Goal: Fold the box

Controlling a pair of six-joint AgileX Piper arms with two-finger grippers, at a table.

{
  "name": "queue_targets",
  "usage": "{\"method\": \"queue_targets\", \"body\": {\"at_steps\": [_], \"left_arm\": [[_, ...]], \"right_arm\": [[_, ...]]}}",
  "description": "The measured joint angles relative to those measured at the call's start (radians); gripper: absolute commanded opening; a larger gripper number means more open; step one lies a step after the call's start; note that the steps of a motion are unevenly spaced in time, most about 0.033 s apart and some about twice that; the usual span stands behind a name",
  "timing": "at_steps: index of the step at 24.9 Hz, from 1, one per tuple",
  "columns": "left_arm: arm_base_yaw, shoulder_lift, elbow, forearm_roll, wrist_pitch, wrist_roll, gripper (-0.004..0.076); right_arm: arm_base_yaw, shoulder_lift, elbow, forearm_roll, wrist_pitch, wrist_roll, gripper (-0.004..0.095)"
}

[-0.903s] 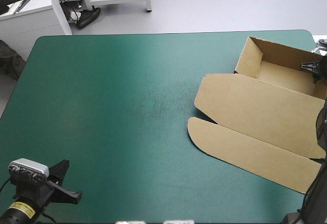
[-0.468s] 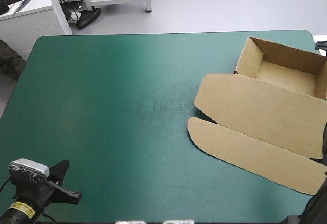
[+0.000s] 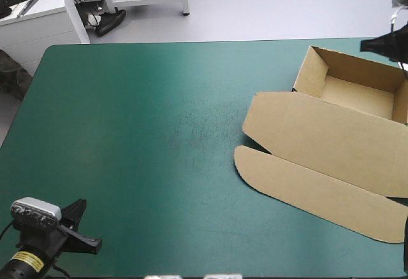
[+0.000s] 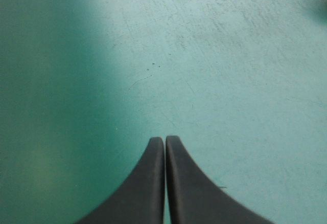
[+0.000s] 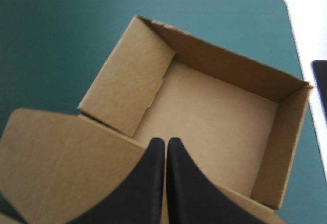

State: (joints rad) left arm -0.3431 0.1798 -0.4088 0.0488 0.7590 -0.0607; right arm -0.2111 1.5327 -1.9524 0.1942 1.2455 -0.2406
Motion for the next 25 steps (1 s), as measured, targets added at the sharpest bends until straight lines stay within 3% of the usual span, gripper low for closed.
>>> {"method": "queue_targets", "body": {"at_steps": [6,14,18,25], "left_arm": [[0.000,0.000,0.000,0.000,0.000,-0.001,-0.0010],[0.000,0.000,0.000,0.000,0.000,-0.001,-0.0010],[0.000,0.000,0.000,0.000,0.000,-0.001,-0.0010],[0.000,0.000,0.000,0.000,0.000,-0.001,-0.0010]], "right_arm": [[0.157,-0.203,0.281,-0.034,-0.018,-0.014,-0.0012],[0.298,-0.532,0.743,-0.044,-0.265,0.009,-0.0012],[0.305,-0.712,1.019,-0.044,-0.371,0.017,-0.0012],[0.305,-0.911,1.350,-0.044,-0.459,0.017,-0.0012]]}}
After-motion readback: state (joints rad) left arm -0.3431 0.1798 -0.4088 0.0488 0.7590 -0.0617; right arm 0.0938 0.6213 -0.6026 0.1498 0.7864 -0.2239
